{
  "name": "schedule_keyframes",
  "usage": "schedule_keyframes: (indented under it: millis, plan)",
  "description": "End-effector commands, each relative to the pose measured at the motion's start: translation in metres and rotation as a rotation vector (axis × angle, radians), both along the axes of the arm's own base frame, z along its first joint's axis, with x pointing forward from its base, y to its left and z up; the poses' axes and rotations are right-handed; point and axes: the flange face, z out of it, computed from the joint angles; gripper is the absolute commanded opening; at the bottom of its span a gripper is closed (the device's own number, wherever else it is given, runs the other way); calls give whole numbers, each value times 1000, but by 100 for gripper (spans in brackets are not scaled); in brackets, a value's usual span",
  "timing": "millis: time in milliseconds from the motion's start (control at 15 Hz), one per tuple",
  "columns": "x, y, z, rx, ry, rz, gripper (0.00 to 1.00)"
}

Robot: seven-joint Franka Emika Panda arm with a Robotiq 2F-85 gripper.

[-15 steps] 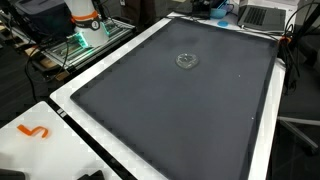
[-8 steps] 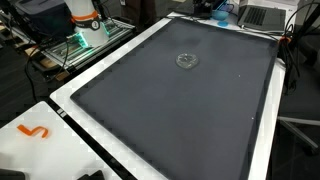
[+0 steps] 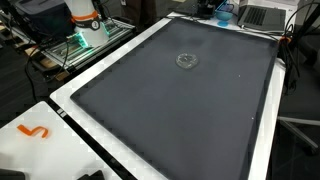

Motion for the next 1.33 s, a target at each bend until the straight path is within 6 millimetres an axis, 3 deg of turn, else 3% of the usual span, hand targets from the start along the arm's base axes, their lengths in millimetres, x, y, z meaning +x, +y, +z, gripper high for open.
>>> schedule_keyframes:
  millis: [0, 333, 600, 933, 1267]
  plan:
    - [18, -1, 2, 42, 37, -67, 28]
    - [48, -17, 7, 96, 51, -150, 28]
    - [75, -45, 7, 164, 77, -242, 28]
    - [107, -100, 9, 303, 102, -384, 28]
    - [124, -164, 18, 486, 118, -545, 28]
